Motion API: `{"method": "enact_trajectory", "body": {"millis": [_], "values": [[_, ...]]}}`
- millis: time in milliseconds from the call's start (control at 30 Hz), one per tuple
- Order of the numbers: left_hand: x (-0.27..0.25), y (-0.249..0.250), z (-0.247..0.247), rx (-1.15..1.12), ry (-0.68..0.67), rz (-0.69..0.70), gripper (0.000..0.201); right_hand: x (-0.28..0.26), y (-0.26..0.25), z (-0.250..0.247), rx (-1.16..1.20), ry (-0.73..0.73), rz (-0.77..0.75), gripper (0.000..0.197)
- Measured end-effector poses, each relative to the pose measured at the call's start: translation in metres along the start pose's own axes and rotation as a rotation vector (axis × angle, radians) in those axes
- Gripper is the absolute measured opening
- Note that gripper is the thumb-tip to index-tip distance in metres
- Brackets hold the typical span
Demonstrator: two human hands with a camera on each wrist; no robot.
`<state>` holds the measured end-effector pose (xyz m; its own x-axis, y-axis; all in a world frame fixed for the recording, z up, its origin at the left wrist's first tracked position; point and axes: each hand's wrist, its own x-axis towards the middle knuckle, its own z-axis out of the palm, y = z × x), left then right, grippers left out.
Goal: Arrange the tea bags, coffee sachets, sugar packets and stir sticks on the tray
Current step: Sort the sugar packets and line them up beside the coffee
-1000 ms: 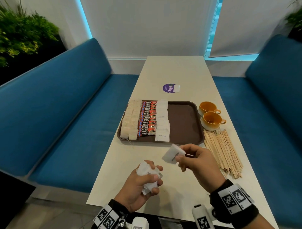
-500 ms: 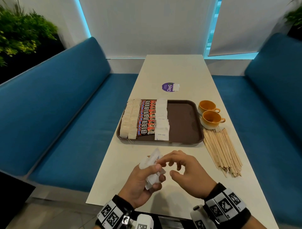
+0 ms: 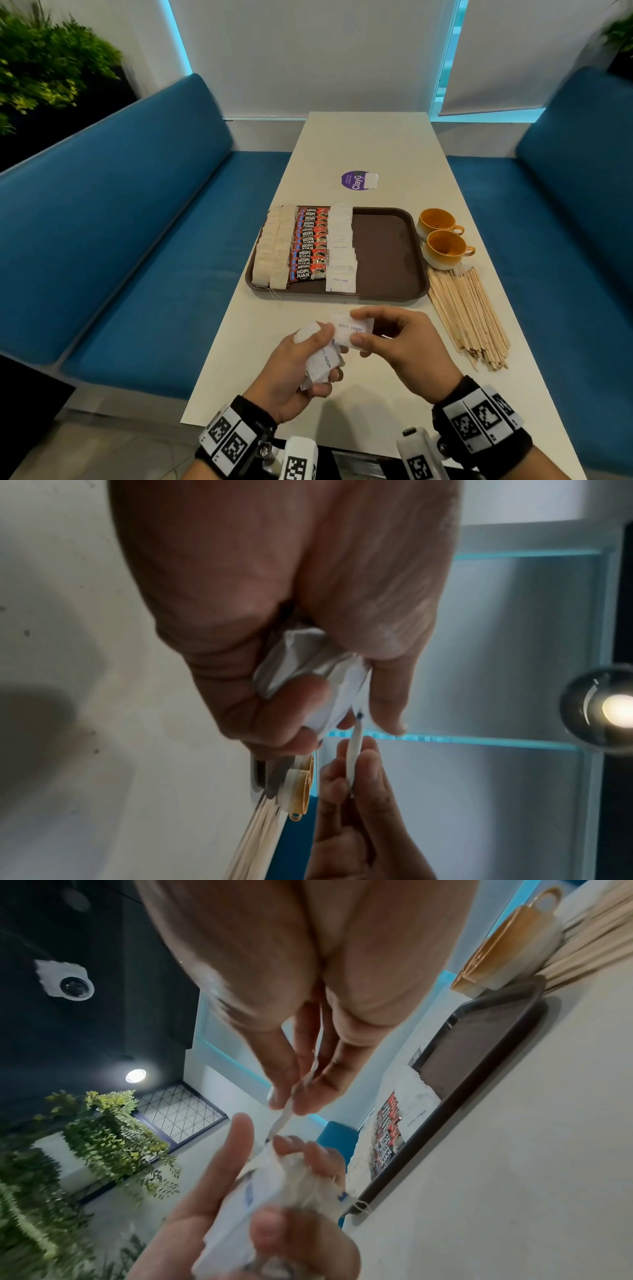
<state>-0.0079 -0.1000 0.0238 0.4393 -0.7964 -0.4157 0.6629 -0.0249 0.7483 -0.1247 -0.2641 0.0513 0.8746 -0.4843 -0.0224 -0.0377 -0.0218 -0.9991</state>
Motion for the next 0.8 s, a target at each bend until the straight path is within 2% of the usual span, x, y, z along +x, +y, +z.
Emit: {"method": "enact_trajectory", "body": {"millis": [167, 300, 433, 633, 800], "values": [[-0.001, -0.004, 0.006, 0.146, 0.02, 0.05, 0.03, 0.002, 0.001, -0.005, 0.045, 0.098, 0.01, 0.031], [0.001, -0.004, 0.008, 0.157, 0.072, 0.095, 0.031, 0.001, -0.003, -0.011, 0.019, 0.045, 0.026, 0.028], [0.002, -0.002, 0.007, 0.191, 0.067, 0.136, 0.019, 0.001, -0.004, -0.013, 0.055, 0.052, 0.051, 0.033], [0.007, -0.004, 0.007, 0.22, 0.085, 0.177, 0.02, 0.004, -0.001, -0.014, 0.045, 0.141, 0.034, 0.043], [0.012, 0.003, 0.007, 0.189, 0.127, 0.16, 0.023, 0.006, -0.005, -0.018, 0.033, 0.101, 0.031, 0.048]]}}
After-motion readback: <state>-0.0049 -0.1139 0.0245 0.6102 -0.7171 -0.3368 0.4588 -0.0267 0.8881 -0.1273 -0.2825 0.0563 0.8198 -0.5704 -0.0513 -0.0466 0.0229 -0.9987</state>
